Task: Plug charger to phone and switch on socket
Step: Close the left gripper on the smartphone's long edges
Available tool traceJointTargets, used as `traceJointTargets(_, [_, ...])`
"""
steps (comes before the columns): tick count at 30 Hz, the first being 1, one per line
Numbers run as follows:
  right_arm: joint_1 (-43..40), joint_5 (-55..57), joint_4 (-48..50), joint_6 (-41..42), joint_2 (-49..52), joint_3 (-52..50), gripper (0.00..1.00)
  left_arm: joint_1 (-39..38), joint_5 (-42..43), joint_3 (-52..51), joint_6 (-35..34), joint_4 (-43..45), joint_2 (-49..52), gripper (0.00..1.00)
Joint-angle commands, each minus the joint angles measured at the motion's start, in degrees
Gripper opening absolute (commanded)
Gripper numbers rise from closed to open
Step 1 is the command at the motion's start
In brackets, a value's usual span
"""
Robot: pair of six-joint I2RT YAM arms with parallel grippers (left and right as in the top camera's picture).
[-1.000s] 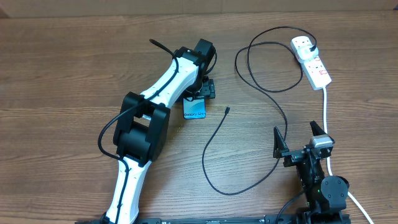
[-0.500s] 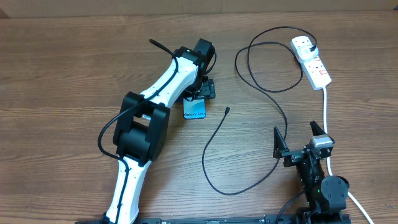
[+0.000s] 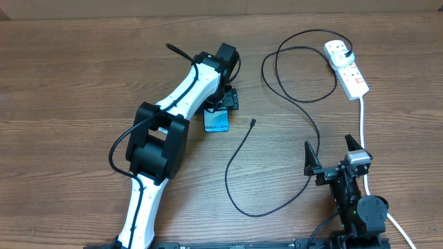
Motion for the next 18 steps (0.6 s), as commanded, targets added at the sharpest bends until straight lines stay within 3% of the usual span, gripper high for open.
traceJointTargets(1, [-0.3, -0.2, 0.2, 0.2, -0.4, -0.6, 1.00, 0.1, -2.5, -1.0, 0.2, -1.0, 3.7, 0.85])
traceJointTargets(18, [-0.3, -0.2, 0.2, 0.3, -0.4, -0.6, 1.00, 0.7, -2.5, -1.0, 0.3, -1.5, 3.7, 0.78])
